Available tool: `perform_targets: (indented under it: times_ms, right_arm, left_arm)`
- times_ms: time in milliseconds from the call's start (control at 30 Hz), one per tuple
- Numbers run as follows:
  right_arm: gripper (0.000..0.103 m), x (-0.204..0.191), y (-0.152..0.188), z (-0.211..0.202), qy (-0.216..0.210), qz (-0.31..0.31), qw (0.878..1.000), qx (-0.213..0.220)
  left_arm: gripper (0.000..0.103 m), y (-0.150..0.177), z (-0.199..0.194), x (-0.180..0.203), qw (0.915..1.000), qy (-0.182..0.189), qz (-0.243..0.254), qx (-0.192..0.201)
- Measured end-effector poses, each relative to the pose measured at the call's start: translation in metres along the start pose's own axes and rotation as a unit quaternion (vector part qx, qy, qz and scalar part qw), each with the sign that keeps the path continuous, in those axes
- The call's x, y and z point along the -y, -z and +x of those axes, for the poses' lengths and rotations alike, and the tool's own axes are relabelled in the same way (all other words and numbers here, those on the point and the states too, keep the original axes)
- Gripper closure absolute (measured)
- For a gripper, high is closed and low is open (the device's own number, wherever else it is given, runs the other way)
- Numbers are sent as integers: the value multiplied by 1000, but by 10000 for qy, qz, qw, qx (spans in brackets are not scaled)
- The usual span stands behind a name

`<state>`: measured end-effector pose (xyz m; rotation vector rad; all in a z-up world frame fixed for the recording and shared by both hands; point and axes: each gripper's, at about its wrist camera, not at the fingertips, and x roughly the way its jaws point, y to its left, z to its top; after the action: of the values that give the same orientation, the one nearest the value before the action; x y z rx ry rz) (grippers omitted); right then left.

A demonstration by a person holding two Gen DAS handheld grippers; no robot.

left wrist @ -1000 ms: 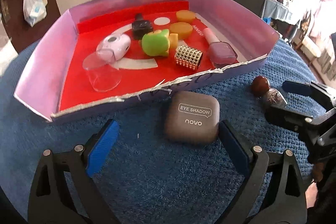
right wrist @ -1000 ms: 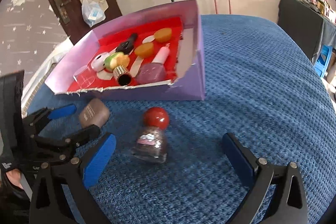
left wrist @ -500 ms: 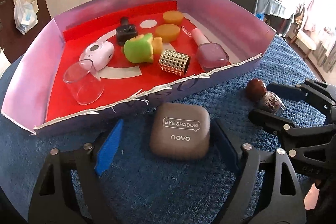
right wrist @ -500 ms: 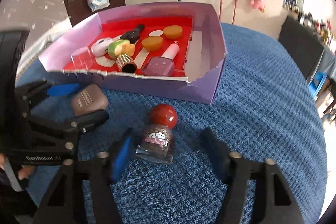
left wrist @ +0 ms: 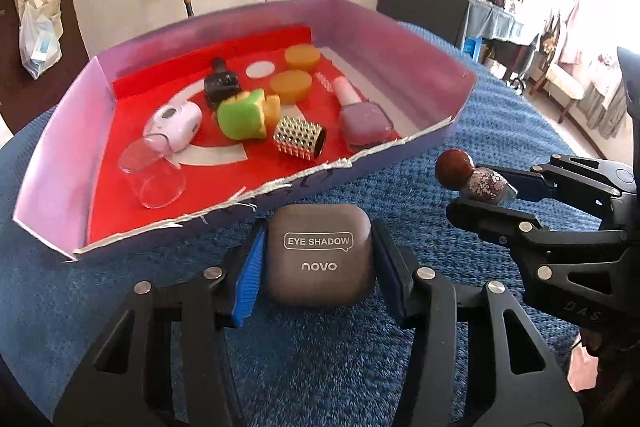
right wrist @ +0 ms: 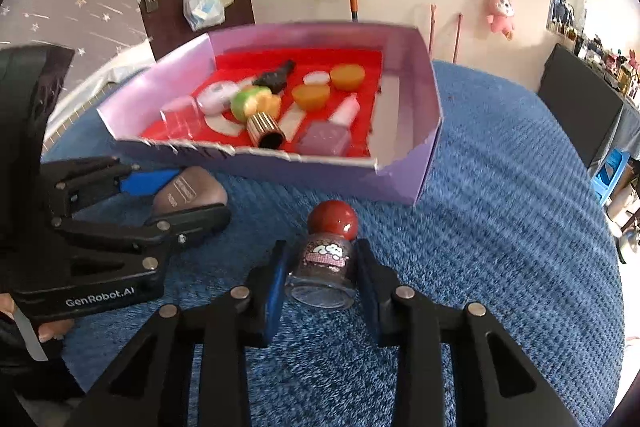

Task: Organize rigid objects
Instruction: 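Grasp the eye shadow compact with the left tool while the right tool grasps the red-capped nail polish, then carry the compact and nail polish into the pink box with both tools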

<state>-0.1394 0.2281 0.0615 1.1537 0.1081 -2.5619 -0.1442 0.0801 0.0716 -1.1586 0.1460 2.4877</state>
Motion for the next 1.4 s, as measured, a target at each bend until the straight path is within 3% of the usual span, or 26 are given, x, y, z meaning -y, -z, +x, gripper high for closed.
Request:
perform_targets:
  times_ms: [1000,1233,1400]
  right_arm:
    - [69,-14,-10,-14,-303,-40,9993,226]
    - [69,-18,-36,-35,-474,-143,9971,586]
    - [69,-24,-91,-27,-439,-472,9949,778]
  left_arm:
    - [55,-8,-42,-28,9990,173,-285,301]
    - [55,-45,-60,-50,9983,333,-246,408]
    - [55,-89,-39,-82,9989,349,-221,211]
